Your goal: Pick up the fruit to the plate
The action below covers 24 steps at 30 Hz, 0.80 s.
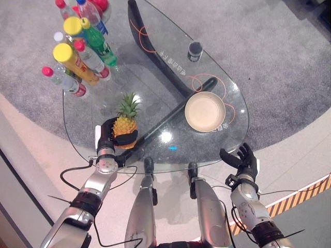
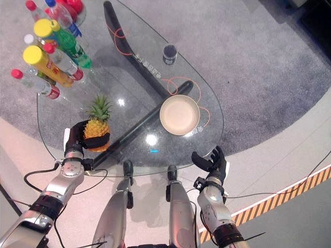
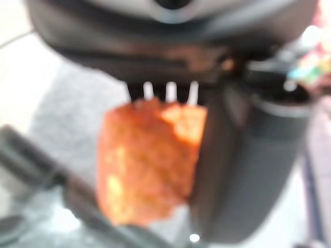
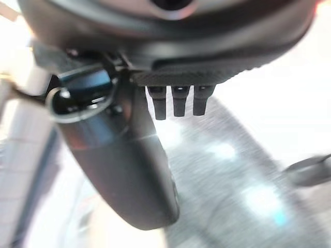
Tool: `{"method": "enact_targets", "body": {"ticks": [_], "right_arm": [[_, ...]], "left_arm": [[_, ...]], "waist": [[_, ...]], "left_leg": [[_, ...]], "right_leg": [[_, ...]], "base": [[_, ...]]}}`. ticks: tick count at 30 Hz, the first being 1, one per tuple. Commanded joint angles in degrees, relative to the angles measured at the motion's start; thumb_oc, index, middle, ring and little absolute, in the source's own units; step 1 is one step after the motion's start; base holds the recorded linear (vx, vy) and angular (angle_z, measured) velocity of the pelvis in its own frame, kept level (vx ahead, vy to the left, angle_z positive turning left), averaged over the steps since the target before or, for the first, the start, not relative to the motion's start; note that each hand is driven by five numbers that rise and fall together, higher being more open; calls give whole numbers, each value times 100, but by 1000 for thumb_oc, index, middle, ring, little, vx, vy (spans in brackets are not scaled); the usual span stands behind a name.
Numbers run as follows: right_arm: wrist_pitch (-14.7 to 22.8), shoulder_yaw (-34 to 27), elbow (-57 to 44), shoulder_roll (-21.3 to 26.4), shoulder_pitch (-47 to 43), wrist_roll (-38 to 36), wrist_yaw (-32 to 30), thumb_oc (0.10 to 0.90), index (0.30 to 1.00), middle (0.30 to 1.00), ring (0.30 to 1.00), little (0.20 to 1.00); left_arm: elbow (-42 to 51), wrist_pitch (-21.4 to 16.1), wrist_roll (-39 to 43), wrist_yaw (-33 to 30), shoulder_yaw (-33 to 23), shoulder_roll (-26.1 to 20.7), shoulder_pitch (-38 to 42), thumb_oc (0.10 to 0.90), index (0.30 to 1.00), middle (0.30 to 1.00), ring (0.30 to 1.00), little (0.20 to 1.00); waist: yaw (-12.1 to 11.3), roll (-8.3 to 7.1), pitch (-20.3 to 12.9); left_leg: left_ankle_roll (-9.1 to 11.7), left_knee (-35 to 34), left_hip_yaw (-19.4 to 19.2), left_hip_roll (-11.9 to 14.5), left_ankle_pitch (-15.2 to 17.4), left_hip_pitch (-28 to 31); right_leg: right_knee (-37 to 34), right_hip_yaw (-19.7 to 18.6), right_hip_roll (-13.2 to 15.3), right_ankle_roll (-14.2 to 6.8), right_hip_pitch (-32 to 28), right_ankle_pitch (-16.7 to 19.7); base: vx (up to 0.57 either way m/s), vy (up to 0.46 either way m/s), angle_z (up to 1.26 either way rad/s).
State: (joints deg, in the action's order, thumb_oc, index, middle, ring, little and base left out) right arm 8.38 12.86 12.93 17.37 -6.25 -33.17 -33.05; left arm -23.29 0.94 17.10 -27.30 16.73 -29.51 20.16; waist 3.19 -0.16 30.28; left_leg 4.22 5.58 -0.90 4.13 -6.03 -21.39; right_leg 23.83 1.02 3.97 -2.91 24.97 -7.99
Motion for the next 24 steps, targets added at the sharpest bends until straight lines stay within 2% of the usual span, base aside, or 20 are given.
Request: {"method": "enact_targets", "body": {"ticks": [1,5,10,12,16,24], "right_arm": [[580,-193,-1229,168,10,591,746,800,900,900,900,900],[659,-135,-1828,215,-135,657,1512,800,900,900,900,900],[538,-17,-2393,325,-406,551,2317,800,900,900,900,900],[518,95,-2659,340,-586,501,2846,800,900,900,900,900],[459,304,-2949,318,-908,163,3170,800,900,900,900,900],[426,776,-2843,123,-1390,85,3015,800,900,900,900,900]], "left_arm": [[829,-683,-632,-277,-508,-152,113,100,300,300,300,200],[1187,-889,-876,-234,-509,-92,-98,100,300,300,300,200],[1581,-1000,-982,-34,-506,-90,-204,100,300,300,300,200],[1816,-1024,-1024,221,-467,-118,-218,100,300,300,300,200],[2098,-942,-1006,466,-308,-146,-139,100,300,300,300,200],[2552,-889,-869,829,87,-110,70,100,300,300,300,200]], "waist": [[-17,-214,-49],[-68,-212,-49],[-141,-203,-49],[-194,-197,-49],[-251,-201,-49],[-342,-143,-49]], "left_leg": [[-293,868,-136,-329,463,210],[-274,897,-114,-316,475,296],[-274,985,-86,-322,502,340],[-275,1066,-62,-338,530,345],[-275,1149,-53,-347,550,337],[-280,1269,-46,-379,568,238]], "right_leg": [[-1378,556,91,159,-893,950],[-1344,578,75,175,-1007,889],[-1291,597,72,196,-1101,834],[-1242,616,83,195,-1131,814],[-1209,607,96,189,-1151,815],[-1151,613,148,178,-1097,832]], "base": [[0,0,0],[0,0,0],[7,-4,1],[0,0,0],[11,-16,3],[5,-2,3]]}}
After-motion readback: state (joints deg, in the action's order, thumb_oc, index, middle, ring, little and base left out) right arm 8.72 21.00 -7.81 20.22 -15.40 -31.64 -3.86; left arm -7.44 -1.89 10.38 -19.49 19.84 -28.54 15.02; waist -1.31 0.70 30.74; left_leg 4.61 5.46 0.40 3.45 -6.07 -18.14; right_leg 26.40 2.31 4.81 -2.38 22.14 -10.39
